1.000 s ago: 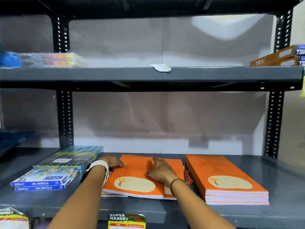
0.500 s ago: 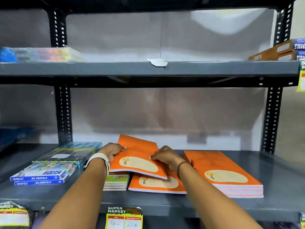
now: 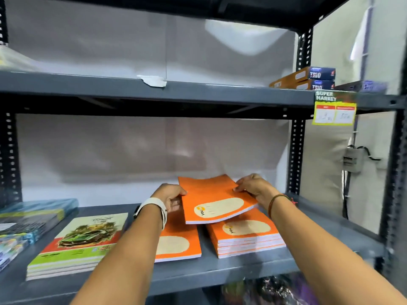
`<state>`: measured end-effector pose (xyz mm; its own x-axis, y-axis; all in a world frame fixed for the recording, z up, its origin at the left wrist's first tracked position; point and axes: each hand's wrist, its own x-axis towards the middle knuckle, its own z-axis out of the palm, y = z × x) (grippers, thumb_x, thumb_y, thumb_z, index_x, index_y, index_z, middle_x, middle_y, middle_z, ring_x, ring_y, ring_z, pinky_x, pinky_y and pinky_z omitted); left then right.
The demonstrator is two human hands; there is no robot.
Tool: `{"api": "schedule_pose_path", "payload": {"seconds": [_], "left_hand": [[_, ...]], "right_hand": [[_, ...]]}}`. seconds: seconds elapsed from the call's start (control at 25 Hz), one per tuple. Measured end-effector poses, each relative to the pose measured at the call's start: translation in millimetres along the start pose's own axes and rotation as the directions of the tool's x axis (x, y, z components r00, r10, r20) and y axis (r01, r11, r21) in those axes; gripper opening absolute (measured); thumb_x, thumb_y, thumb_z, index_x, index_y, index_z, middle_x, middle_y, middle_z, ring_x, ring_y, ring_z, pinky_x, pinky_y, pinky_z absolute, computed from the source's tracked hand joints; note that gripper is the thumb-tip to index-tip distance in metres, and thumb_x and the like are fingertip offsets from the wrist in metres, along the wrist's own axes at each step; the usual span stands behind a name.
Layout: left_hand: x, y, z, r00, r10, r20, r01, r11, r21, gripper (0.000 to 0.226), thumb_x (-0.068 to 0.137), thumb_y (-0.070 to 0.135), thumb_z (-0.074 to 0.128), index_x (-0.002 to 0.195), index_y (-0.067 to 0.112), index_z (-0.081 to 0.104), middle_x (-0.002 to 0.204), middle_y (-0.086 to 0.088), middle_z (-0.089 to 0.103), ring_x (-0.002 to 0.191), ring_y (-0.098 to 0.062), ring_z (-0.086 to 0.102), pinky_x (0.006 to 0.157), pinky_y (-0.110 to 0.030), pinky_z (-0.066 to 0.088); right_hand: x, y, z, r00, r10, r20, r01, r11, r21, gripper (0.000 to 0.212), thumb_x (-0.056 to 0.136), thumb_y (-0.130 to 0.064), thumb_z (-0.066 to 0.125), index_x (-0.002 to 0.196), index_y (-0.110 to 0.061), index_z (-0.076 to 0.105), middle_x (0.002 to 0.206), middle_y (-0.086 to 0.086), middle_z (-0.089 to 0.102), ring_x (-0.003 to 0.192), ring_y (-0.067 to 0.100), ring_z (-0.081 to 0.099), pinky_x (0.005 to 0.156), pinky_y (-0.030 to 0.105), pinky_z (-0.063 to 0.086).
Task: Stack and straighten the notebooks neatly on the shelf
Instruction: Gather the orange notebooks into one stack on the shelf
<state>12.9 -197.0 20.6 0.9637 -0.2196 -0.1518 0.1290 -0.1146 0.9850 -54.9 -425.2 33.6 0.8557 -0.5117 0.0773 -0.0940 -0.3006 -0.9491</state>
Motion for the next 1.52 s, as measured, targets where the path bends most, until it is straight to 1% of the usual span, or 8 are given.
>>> {"api": "schedule_pose_path", "payload": {"seconds": [0.08, 0.2, 0.4, 0.76, 1.12, 1.28, 1.4, 1.52], "left_hand": [[6, -8, 25, 0.999, 0.008, 0.035, -0.01, 0.999, 0.051, 0.015, 0.086, -0.005, 0.062, 0.077, 0.006, 0.056, 0.065, -0.008, 0.064, 0.04, -0.014, 0.061, 0.033, -0.019, 0.048], [17, -24, 52, 0.997, 0.004, 0.074, -0.017, 0.986, 0.168, 0.019, 0.08, -0.005, 0.068, 0.077, 0.005, 0.053, 0.066, -0.01, 0.062, 0.046, -0.016, 0.057, 0.046, -0.027, 0.053], [23, -39, 62, 0.998, 0.034, 0.045, -0.046, 0.957, 0.286, 0.027, 0.076, 0.003, 0.074, 0.096, 0.005, 0.055, 0.082, -0.012, 0.067, 0.061, -0.019, 0.063, 0.048, -0.026, 0.053], [16, -40, 70, 0.996, 0.089, 0.006, -0.086, 0.93, 0.357, 0.038, 0.077, 0.016, 0.078, 0.107, -0.001, 0.061, 0.077, -0.01, 0.067, 0.061, -0.017, 0.065, 0.05, -0.026, 0.054], [7, -37, 66, 0.995, 0.093, -0.027, -0.075, 0.916, 0.395, 0.025, 0.08, 0.026, 0.075, 0.083, 0.004, 0.063, 0.072, -0.008, 0.067, 0.055, -0.016, 0.064, 0.053, -0.027, 0.056], [2, -18, 25, 0.96, 0.196, -0.199, -0.084, 0.881, 0.465, 0.022, 0.081, 0.027, 0.072, 0.079, 0.005, 0.069, 0.06, -0.006, 0.068, 0.045, -0.015, 0.063, 0.049, -0.023, 0.057], [-6, -7, -23, 0.921, 0.242, -0.306, -0.018, 0.809, 0.587, 0.019, 0.079, 0.02, 0.068, 0.09, 0.005, 0.071, 0.078, -0.012, 0.076, 0.067, -0.025, 0.073, 0.069, -0.032, 0.062], [-15, -16, -59, 0.902, 0.269, -0.338, 0.11, 0.614, 0.782, 0.023, 0.08, 0.014, 0.062, 0.101, 0.007, 0.068, 0.108, -0.014, 0.072, 0.103, -0.032, 0.067, 0.086, -0.029, 0.055]], "right_hand": [[3, 13, -25, 0.999, 0.019, -0.048, -0.021, 0.999, -0.027, 0.027, 0.071, 0.012, 0.073, 0.066, -0.008, 0.056, 0.07, 0.006, 0.06, 0.076, 0.026, 0.061, 0.081, 0.036, 0.053], [5, 32, -44, 0.998, 0.056, -0.021, -0.057, 0.998, -0.037, 0.026, 0.072, 0.012, 0.073, 0.069, -0.008, 0.057, 0.082, 0.012, 0.066, 0.094, 0.029, 0.064, 0.099, 0.041, 0.05], [7, 56, -48, 0.993, 0.12, -0.004, -0.12, 0.992, -0.043, 0.037, 0.074, 0.006, 0.075, 0.1, -0.011, 0.055, 0.098, 0.013, 0.067, 0.099, 0.029, 0.065, 0.097, 0.041, 0.052], [14, 68, -49, 0.994, 0.11, -0.009, -0.109, 0.974, -0.2, 0.044, 0.079, -0.003, 0.074, 0.119, 0.001, 0.057, 0.113, 0.016, 0.067, 0.107, 0.03, 0.063, 0.101, 0.04, 0.049], [14, 59, -44, 0.998, -0.028, -0.051, -0.012, 0.759, -0.651, 0.019, 0.074, -0.023, 0.076, 0.081, -0.011, 0.062, 0.092, 0.009, 0.065, 0.088, 0.024, 0.063, 0.08, 0.035, 0.052], [12, 24, -7, 0.971, -0.223, -0.085, 0.127, 0.783, -0.609, 0.025, 0.073, -0.022, 0.077, 0.094, -0.01, 0.071, 0.11, 0.01, 0.07, 0.103, 0.032, 0.064, 0.081, 0.032, 0.05], [3, -3, 49, 0.959, -0.284, 0.019, 0.256, 0.834, -0.489, 0.033, 0.073, -0.025, 0.078, 0.104, -0.017, 0.072, 0.118, 0.008, 0.068, 0.111, 0.03, 0.061, 0.09, 0.031, 0.049], [-13, -10, 106, 0.927, -0.312, 0.208, 0.375, 0.736, -0.563, 0.027, 0.076, -0.026, 0.073, 0.101, -0.015, 0.071, 0.118, 0.009, 0.068, 0.111, 0.029, 0.061, 0.088, 0.03, 0.049]]}}
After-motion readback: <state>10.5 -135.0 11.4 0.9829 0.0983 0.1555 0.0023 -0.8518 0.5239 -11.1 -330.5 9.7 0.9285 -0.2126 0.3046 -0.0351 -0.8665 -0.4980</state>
